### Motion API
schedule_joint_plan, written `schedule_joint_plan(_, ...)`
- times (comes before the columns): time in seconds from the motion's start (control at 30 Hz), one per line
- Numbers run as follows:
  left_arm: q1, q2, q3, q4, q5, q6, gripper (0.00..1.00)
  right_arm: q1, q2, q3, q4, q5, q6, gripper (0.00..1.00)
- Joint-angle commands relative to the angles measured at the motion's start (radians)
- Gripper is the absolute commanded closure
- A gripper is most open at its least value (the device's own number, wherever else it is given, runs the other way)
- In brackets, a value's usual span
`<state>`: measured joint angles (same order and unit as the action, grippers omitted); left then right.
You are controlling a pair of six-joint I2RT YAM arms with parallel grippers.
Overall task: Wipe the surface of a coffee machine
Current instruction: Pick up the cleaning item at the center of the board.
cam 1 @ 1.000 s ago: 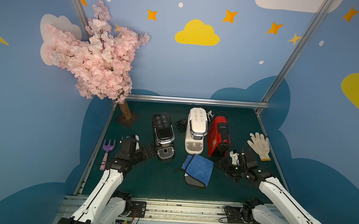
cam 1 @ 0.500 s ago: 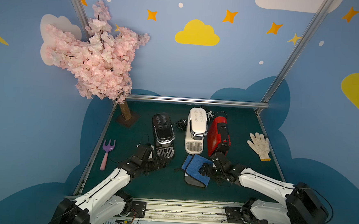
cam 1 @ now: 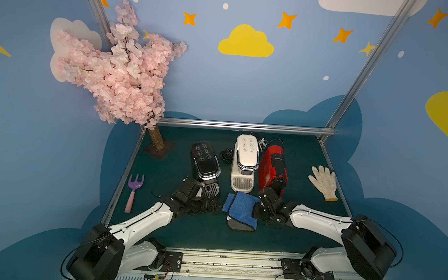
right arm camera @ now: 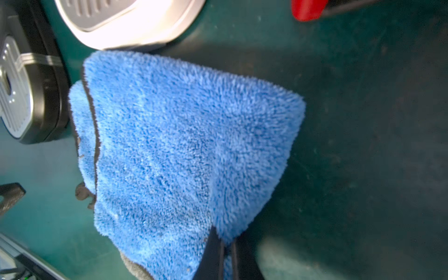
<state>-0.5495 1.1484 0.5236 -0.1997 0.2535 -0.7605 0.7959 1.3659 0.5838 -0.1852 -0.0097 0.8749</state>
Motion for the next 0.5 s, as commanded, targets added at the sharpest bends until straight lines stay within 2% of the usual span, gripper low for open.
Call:
schedule_joint_plan(0.0, -0.009, -0.005, 0.023, 0.074, 0.060, 0.013, 0.00, 0.008, -0.075, -0.011, -0.024, 0.019, -0.062, 1.00)
schedule_joint_plan(0.17, -0.019, -0.039, 0.015, 0.051, 0.051, 0.009, 0.00, 0.008, -0.224, -0.021, -0.099, 0.035, -0.106, 1.00)
schedule_joint_plan(0.3, -0.017, -0.065, 0.006, -0.011, -0.013, 0.017, 0.00, 0.006, -0.362, -0.032, -0.163, 0.092, -0.068, 1.00)
schedule_joint_plan(0.37, -0.017, -0.075, 0.003, -0.032, -0.078, 0.010, 0.00, 0.006, -0.442, -0.043, -0.150, 0.097, -0.102, 1.00)
schedule_joint_plan(0.47, -0.018, -0.090, -0.005, -0.040, -0.102, 0.002, 0.00, 0.006, -0.557, -0.053, -0.118, 0.099, -0.176, 1.00)
